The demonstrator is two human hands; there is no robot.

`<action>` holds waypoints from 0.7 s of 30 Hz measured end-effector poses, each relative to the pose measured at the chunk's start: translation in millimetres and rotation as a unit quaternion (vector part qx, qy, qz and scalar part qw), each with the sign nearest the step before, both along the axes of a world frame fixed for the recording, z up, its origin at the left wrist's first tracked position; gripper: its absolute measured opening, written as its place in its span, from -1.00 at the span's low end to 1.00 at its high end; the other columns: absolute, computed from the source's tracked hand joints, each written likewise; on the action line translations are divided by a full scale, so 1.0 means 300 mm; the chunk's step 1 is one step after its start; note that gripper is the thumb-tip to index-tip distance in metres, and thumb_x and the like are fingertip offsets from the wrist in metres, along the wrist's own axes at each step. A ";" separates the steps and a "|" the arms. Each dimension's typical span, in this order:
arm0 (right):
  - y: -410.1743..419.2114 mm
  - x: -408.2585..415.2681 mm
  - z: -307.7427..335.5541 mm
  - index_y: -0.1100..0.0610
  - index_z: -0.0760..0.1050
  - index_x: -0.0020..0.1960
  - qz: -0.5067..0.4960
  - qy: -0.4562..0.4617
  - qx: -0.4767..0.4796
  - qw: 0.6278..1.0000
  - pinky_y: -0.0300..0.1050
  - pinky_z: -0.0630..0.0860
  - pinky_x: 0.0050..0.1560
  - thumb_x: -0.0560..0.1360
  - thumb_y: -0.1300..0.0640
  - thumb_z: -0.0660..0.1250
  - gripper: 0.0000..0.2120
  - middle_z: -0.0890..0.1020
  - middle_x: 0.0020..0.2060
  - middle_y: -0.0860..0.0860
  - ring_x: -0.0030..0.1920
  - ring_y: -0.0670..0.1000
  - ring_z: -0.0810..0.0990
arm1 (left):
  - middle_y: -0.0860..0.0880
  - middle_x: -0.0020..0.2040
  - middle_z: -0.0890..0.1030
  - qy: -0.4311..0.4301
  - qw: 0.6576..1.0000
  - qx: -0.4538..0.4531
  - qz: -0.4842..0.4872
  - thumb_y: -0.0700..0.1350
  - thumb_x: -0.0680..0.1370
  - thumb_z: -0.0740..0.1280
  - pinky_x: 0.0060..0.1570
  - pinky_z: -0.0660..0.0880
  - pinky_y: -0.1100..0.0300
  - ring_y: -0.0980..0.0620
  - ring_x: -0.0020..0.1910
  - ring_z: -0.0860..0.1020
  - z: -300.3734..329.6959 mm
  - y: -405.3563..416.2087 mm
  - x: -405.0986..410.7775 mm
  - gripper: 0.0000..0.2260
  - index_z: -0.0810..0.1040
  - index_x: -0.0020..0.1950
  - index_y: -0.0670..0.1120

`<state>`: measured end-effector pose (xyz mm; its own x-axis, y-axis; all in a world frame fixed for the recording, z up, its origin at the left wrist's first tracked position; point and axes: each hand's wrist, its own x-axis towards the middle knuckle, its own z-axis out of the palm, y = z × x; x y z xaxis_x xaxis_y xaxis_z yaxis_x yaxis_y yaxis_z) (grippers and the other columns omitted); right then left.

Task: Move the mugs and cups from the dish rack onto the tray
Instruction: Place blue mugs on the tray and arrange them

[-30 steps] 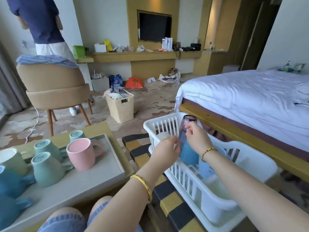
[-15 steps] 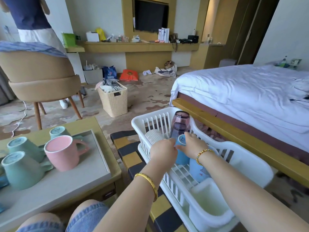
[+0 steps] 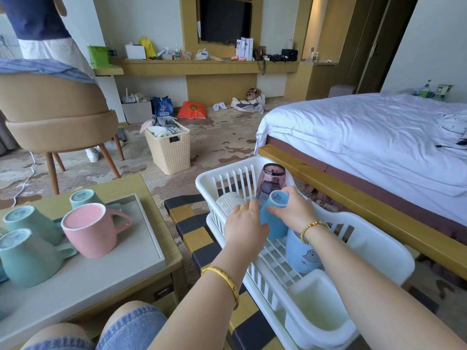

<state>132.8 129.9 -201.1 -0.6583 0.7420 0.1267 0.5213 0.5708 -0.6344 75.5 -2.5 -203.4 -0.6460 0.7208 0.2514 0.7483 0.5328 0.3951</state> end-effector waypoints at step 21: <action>-0.066 -0.026 0.084 0.07 0.43 0.16 0.146 0.242 -0.269 0.921 -0.02 0.50 0.18 0.36 -0.36 0.28 -0.41 0.59 0.09 -0.03 0.13 -0.06 0.56 | -0.08 0.10 0.50 -0.058 0.968 0.238 0.058 0.07 0.31 0.45 0.04 0.36 0.14 -0.08 0.12 0.43 0.008 -0.009 -0.011 -0.33 0.30 0.32 -0.12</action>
